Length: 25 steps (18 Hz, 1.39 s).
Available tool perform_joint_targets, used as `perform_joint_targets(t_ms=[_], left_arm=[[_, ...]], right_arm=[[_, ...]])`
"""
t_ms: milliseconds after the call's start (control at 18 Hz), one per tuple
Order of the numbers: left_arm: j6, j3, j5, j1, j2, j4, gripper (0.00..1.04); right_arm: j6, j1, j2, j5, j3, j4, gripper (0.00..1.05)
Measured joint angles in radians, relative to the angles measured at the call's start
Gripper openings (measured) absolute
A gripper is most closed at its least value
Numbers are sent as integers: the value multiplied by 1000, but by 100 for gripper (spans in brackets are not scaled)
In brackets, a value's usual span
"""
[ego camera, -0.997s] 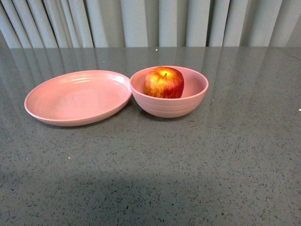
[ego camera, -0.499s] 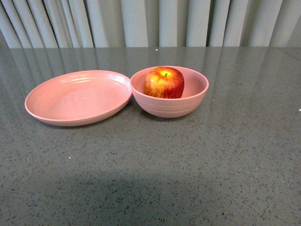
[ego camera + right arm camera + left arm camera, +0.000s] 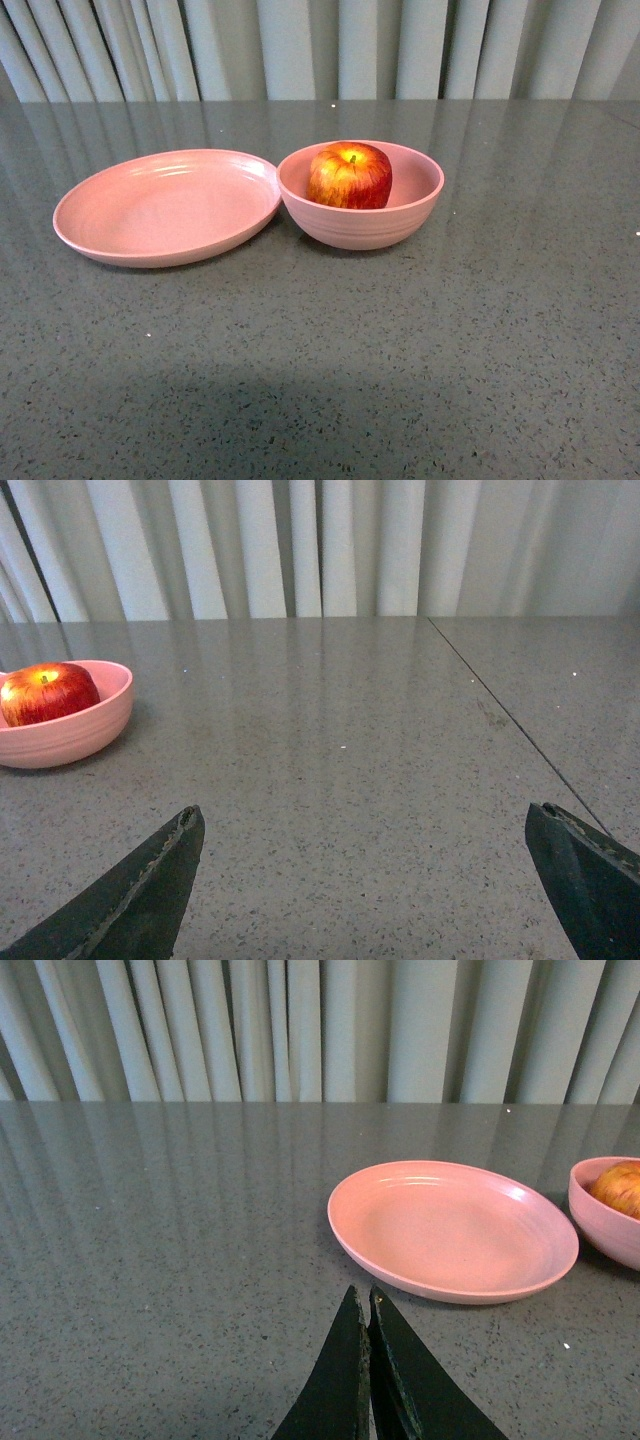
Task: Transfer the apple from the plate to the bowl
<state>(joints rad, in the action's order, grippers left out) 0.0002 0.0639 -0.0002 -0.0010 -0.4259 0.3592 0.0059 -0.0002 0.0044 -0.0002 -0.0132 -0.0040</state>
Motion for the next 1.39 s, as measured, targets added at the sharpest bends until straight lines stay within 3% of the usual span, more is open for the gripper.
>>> perform_joint_targets(t_ms=[776,887,1385], left_arm=[[0,-50,0,0,255,-186,1],[0,-49,-2,0,410,-371,1],[0,-49,0,0,416,-363,1]], right_arm=[[0,0,0,0,0,0,98],[0,0,0,0,0,0,98],[0,0,0,0,0,0,98]])
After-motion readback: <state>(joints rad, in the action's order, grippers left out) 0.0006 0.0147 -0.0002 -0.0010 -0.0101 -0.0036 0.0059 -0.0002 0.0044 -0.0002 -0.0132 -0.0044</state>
